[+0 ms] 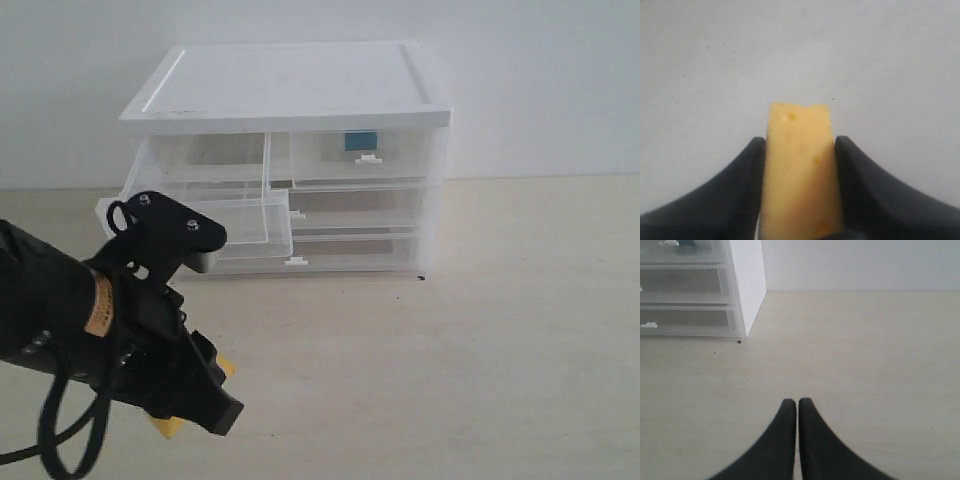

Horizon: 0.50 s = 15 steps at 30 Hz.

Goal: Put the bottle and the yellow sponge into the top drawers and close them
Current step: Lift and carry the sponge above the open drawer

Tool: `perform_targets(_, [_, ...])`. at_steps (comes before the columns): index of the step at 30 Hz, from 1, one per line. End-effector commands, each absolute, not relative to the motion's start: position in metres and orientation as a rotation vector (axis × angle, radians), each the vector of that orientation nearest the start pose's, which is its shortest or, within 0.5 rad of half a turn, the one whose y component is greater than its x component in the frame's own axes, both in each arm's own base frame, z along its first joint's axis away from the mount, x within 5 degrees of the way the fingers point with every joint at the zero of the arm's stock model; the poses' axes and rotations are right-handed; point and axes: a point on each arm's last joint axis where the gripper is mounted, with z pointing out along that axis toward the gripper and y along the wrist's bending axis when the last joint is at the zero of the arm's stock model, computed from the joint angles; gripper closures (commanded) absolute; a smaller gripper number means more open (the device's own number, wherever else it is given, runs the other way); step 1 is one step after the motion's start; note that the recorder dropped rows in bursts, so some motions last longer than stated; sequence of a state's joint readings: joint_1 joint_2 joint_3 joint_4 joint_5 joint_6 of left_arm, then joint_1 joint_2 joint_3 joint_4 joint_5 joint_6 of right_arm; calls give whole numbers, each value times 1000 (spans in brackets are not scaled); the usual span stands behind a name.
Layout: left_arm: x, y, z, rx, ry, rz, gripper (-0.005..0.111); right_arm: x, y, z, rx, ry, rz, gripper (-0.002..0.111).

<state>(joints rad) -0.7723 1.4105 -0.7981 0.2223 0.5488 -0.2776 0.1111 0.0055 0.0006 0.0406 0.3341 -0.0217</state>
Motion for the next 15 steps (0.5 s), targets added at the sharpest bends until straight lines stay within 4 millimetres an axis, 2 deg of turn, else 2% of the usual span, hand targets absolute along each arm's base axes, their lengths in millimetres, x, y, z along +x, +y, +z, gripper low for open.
perform_targets(1, [187,-174,261,985,2383,-180,103,53,7,183,-97,1813,99,108])
perform_targets(8, [198,-181,315,1081,2255,-124,103,53,7,183,-97,1813,99,108])
perform_targets(15, [209,-190,353,1353,2137,4,103,53,7,183,-97,1813,99,108])
